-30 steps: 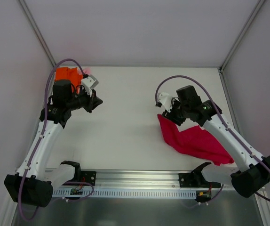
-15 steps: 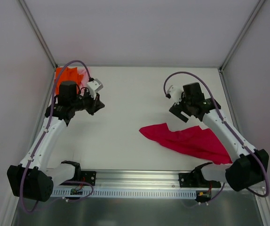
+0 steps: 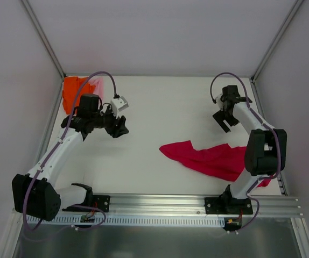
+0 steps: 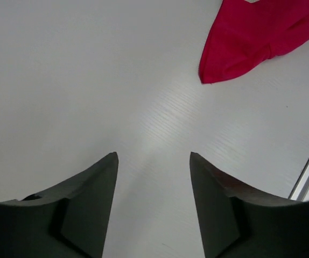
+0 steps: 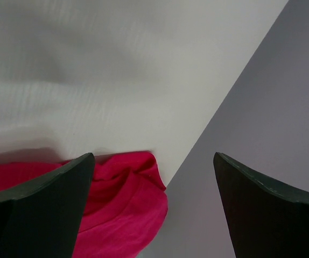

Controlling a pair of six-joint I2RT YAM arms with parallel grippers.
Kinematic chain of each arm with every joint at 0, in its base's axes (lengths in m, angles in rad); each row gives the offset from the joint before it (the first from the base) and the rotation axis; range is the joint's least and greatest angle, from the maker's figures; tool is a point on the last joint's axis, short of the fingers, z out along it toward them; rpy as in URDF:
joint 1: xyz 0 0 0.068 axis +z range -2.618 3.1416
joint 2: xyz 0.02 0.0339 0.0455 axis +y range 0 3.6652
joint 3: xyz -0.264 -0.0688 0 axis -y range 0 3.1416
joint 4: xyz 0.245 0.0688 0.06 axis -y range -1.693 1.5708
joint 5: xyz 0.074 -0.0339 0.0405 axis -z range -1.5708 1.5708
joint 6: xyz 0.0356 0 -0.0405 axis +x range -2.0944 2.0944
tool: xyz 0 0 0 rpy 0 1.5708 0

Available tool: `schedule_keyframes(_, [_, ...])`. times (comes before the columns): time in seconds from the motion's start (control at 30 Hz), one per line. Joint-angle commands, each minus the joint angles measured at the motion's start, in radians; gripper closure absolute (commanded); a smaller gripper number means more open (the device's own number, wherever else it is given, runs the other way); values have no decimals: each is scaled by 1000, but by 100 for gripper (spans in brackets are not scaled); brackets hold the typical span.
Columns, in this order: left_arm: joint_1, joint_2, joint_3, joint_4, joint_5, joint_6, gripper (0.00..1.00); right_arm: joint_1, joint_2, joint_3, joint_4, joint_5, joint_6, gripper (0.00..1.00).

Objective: Fold and stack the t-shirts
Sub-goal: Flatten out the tshirt

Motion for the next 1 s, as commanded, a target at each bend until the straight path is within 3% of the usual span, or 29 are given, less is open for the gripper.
schedule_keyframes(0.0, [-8,-41,-24,39,13,26,41,-68,-90,10,-59,-16,-9,1])
schedule_keyframes(0.03, [-8,-47,-26,40,13,24,12,-100,-104,5,-82,-27,-21,1])
schedule_keyframes(0.07, [-7,-46,-26,38,14,24,5,-117,-129,0,-100,-41,-32,1])
schedule_keyframes(0.13, [-8,-49,-27,40,11,23,1,-164,-162,-30,-143,-91,-72,2])
schedule_keyframes(0.3, [-8,-38,-38,72,17,15,1,-210,-282,-133,-245,-211,-176,3])
schedule_keyframes(0.37, [-8,-30,-35,76,19,12,1,-206,-336,-161,-329,-338,-216,5])
schedule_keyframes(0.5, [-10,-4,-32,84,27,4,1,-175,-370,-204,-366,-436,-279,5])
schedule_keyframes(0.77, [-38,20,-29,104,10,-6,1,-172,-246,-118,-482,-602,-325,3])
schedule_keyframes(0.97, [-50,49,-21,106,-9,-6,1,-164,-57,-21,-556,-679,-360,3])
